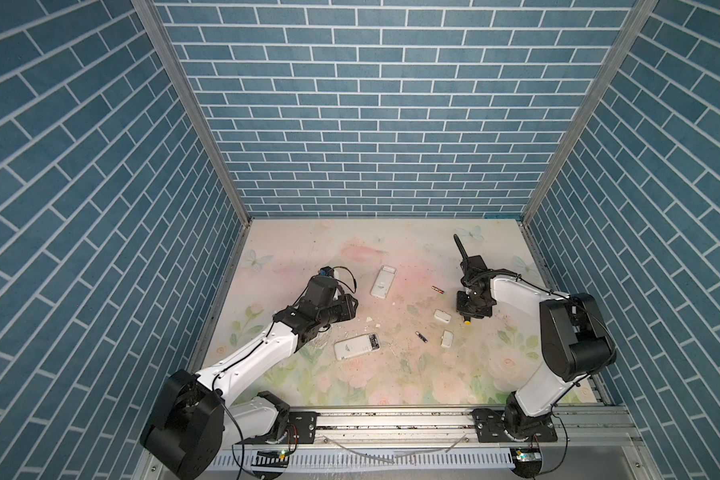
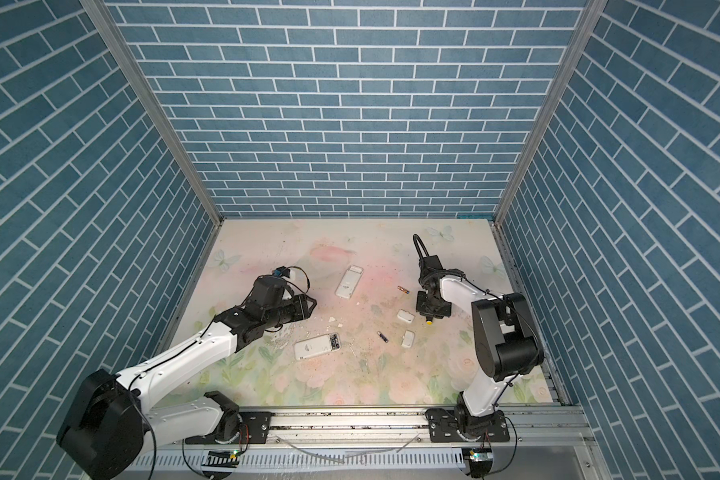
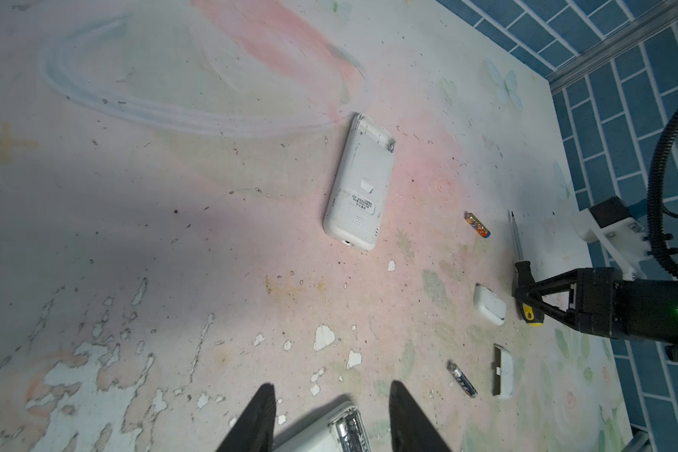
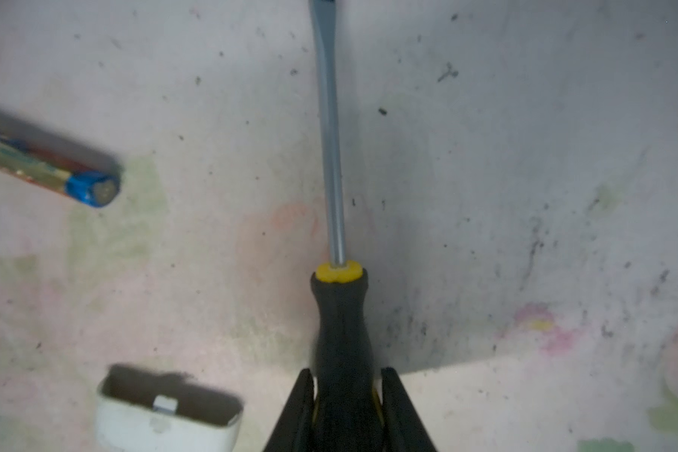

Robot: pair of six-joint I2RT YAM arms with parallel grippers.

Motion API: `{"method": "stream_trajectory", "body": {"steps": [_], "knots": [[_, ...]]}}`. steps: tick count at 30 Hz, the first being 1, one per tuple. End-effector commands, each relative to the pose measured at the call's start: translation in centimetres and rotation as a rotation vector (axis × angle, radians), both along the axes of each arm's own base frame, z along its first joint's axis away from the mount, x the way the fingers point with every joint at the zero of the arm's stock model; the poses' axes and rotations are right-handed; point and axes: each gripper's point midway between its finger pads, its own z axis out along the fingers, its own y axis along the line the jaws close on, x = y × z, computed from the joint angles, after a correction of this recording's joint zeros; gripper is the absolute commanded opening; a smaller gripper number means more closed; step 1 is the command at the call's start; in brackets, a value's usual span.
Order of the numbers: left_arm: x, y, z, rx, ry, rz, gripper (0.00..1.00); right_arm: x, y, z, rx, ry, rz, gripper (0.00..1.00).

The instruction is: Unload the batteries from the remote control

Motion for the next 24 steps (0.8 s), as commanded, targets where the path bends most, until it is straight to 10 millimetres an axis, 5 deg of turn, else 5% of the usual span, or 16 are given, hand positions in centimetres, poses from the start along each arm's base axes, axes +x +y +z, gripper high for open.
{"method": "stream_trajectory", "body": {"steps": [1,12,18,24], "knots": [[1.1,-1.5,2.1,-0.059,-0.047,-0.048,0.49,-0.7,0.0,2.6,0.024,-0.062,0.057,0.07],[3.1,-6.1,4.5,-0.259,-0.091,-0.131,0.51,-3.6,9.9,12.9,0.346,-0.335,0.451,0.04],[3.0,-8.9,6.2,-0.327,-0.154,-0.161,0.52,-4.4,14.8,15.2,0.462,-0.366,0.578,0.04],[2.5,-11.4,6.7,-0.381,-0.174,-0.191,0.52,-4.5,17.8,16.6,0.532,-0.380,0.636,0.04]]}}
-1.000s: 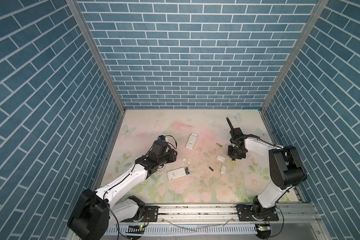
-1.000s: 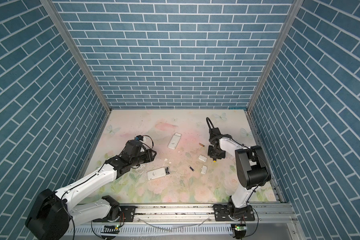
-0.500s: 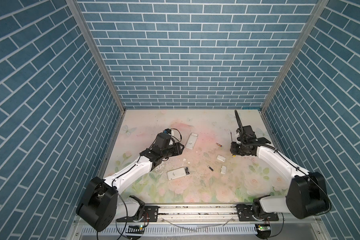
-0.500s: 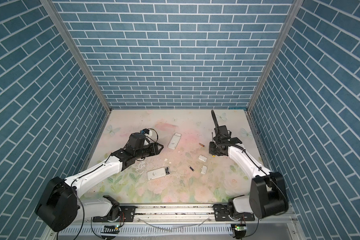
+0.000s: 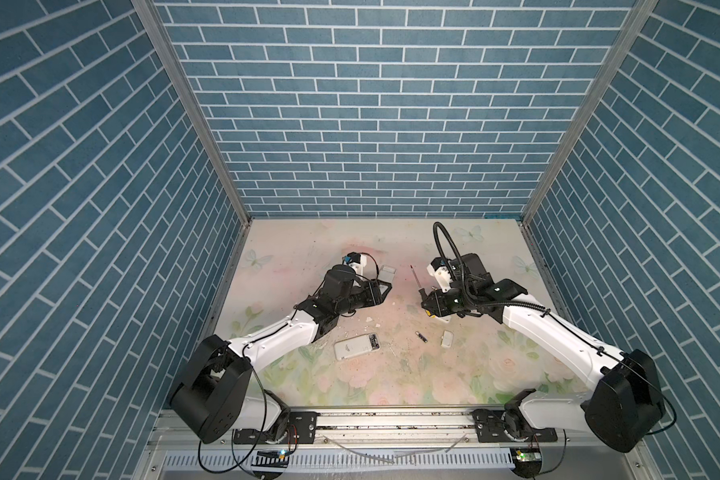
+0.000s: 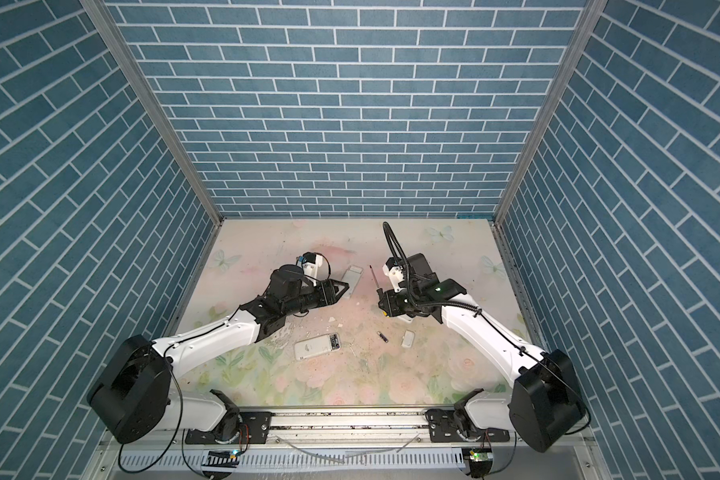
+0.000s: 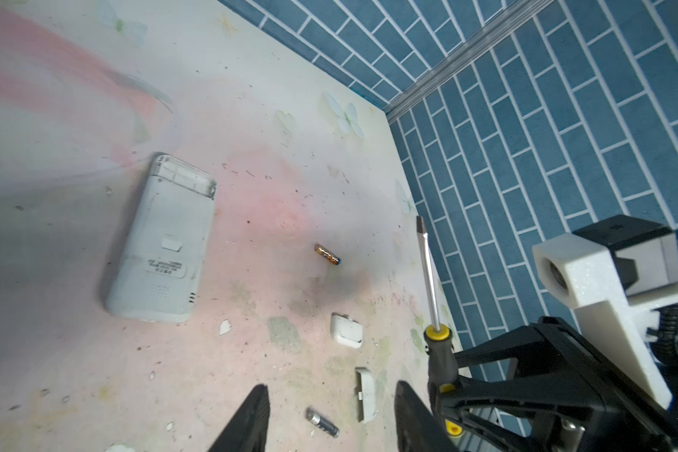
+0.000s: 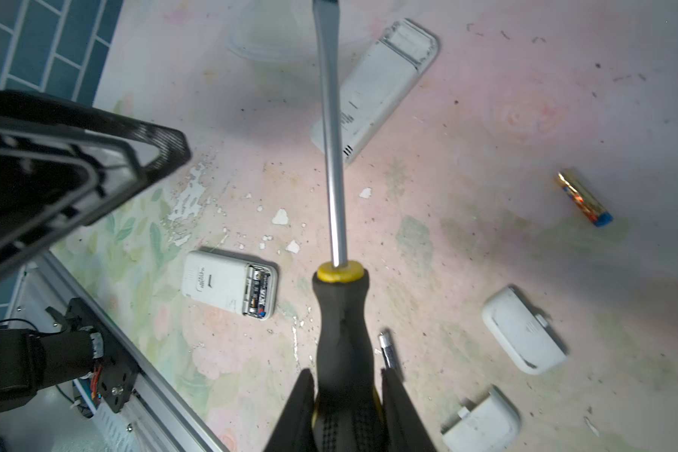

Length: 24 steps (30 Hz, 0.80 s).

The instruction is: Unload the batteries from the remote control

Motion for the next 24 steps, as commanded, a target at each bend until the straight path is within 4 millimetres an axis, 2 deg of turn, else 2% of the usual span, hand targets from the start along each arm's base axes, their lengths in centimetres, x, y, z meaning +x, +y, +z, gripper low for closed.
{"method": "stream_trajectory", "body": {"steps": [1,7,12,17,24], "knots": [[0.5,-1.8,1.8,-0.062,-0.052,-0.011,0.52,0.8,2.7,3.5,0.099,-0.076,0.070,0.04],[0.1,-3.4,1.6,-0.104,-0.052,-0.029,0.51,0.5,4.0,3.6,0.112,-0.073,0.103,0.03],[-0.2,-3.6,2.3,-0.142,-0.068,-0.016,0.50,0.5,4.2,2.9,0.089,-0.065,0.104,0.04],[-0.6,-4.1,2.6,-0.145,-0.067,-0.027,0.50,0.5,4.5,3.1,0.089,-0.075,0.109,0.03],[-0.6,-5.2,1.2,-0.117,-0.027,-0.044,0.45,0.5,5.1,3.4,0.090,-0.087,0.126,0.03]]}}
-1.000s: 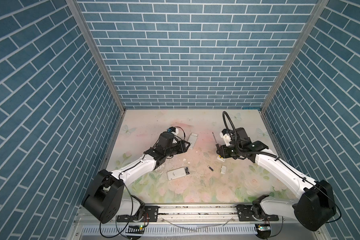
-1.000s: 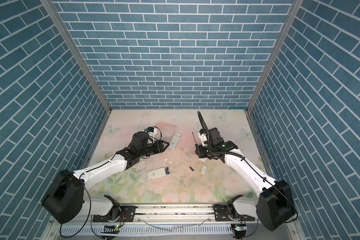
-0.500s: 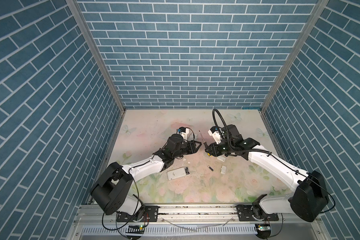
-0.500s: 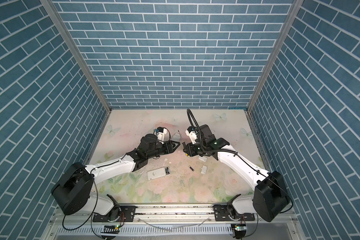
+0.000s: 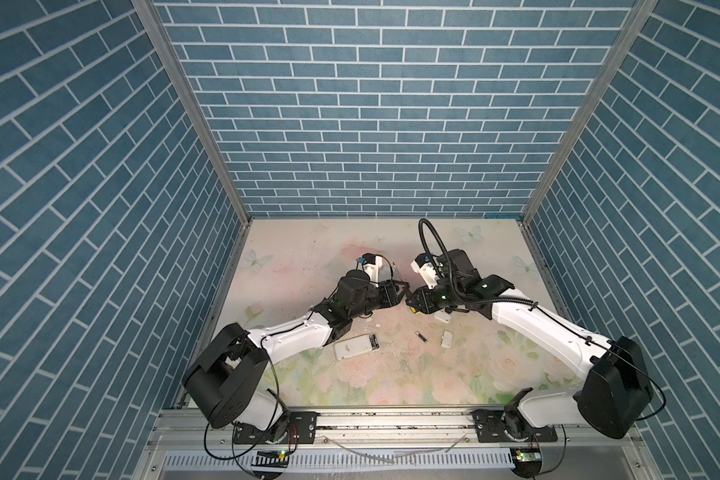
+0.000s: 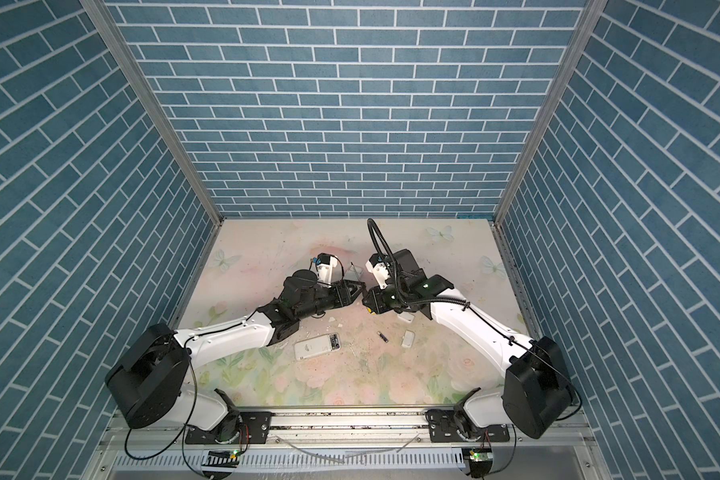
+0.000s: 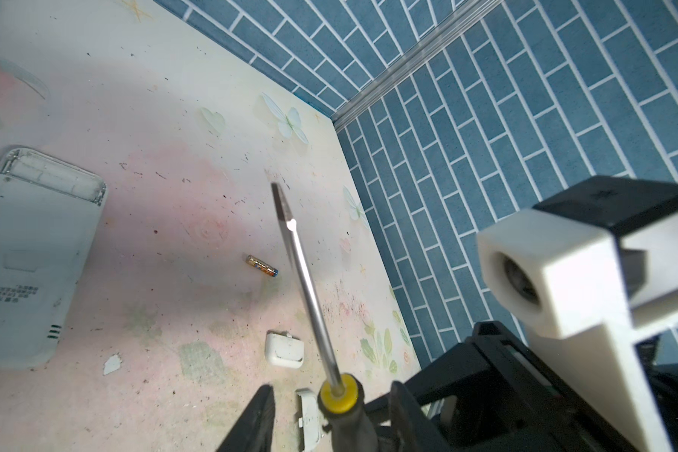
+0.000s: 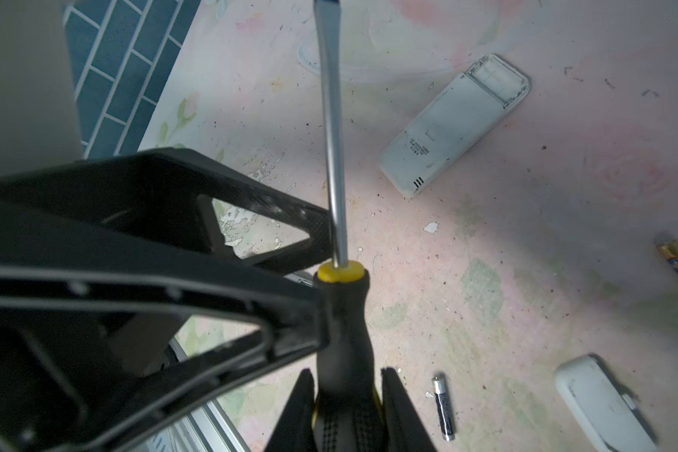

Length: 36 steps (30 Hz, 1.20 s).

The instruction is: Unload the batteries from the remote control

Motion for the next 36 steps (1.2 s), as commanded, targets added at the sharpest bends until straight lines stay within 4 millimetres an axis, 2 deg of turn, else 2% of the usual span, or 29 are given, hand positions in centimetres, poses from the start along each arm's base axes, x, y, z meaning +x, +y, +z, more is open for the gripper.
{"method": "stream_trajectory", "body": {"steps": [1,12,14,20,23,28,36], "knots": [[0.3,-0.8,0.0,0.002,-0.003,-0.004,0.45,0.8,1.4,2.3,0.035,-0.064,0.030,0.03],[0.7,-1.0,0.5,-0.005,-0.018,0.007,0.33,0.6,1.8,1.8,-0.004,-0.065,0.055,0.02],[0.7,-1.0,0.3,-0.004,-0.012,0.007,0.28,0.6,1.8,1.8,-0.008,-0.068,0.056,0.02],[0.6,-0.6,0.2,-0.001,-0.009,0.018,0.00,0.7,1.8,1.8,-0.013,-0.077,0.057,0.03],[0.7,-0.4,0.1,0.004,-0.010,0.029,0.00,0.8,1.8,1.8,-0.013,-0.084,0.049,0.04],[1.1,-0.5,0.5,-0.015,-0.012,0.037,0.00,1.3,1.6,2.2,0.002,-0.117,0.017,0.19],[2.6,-0.3,3.4,-0.082,-0.046,0.037,0.00,2.5,1.4,3.1,0.093,-0.170,-0.099,0.48]]}}
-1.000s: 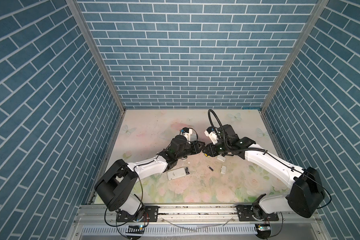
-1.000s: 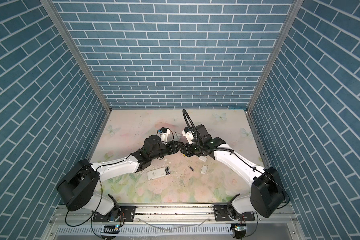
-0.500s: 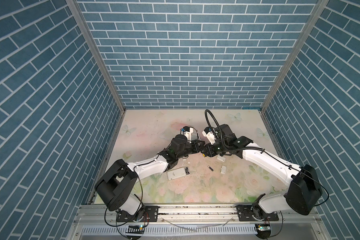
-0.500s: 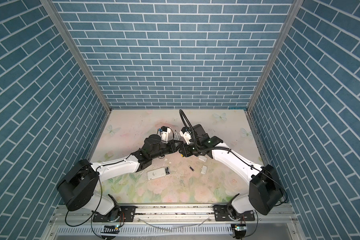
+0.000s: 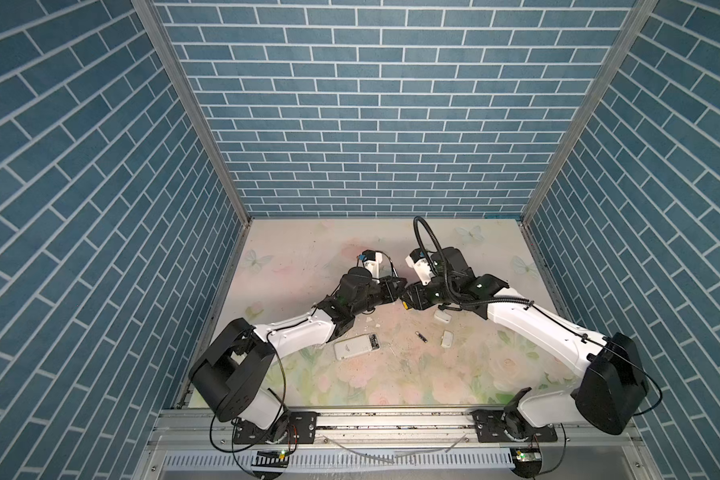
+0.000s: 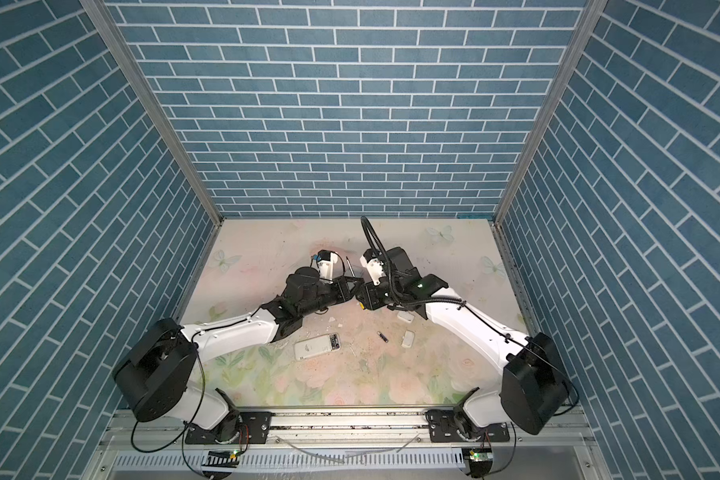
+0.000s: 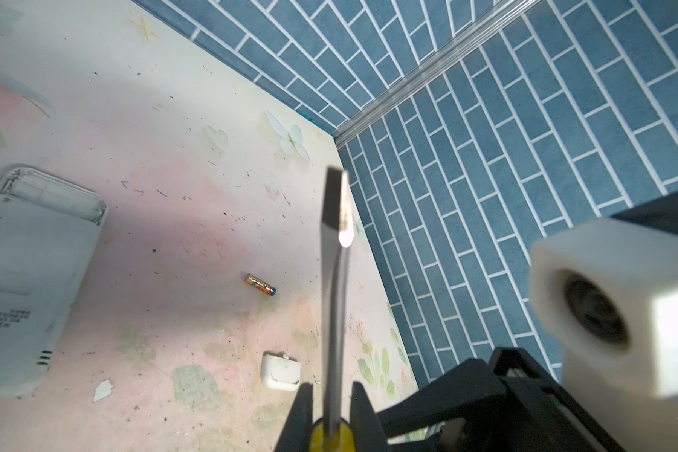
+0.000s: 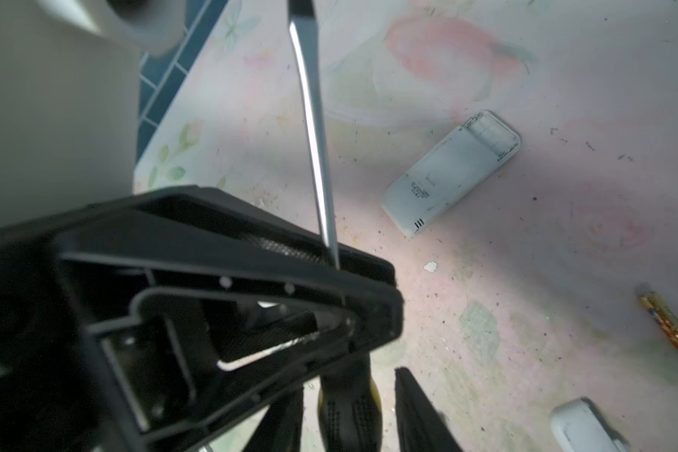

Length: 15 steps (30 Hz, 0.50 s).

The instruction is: Unload the batteries from the remote control

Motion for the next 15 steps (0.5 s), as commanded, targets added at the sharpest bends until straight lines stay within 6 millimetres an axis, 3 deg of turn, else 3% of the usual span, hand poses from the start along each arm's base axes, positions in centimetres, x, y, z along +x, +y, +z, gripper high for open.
{"method": "stream_trajectory", "body": {"steps": [1,10,15], "knots": [[1.0,-0.4,2.7,-0.054,-0.039,-0.014,0.00,1.0,0.0,1.6,0.075,-0.066,-0.069,0.50],[3.2,1.4,5.1,-0.178,-0.061,0.047,0.00,1.1,-0.3,2.7,0.244,-0.090,-0.159,0.57],[4.0,2.2,6.2,-0.272,-0.076,0.077,0.00,1.2,-0.1,4.0,0.530,-0.121,-0.230,0.56]]}}
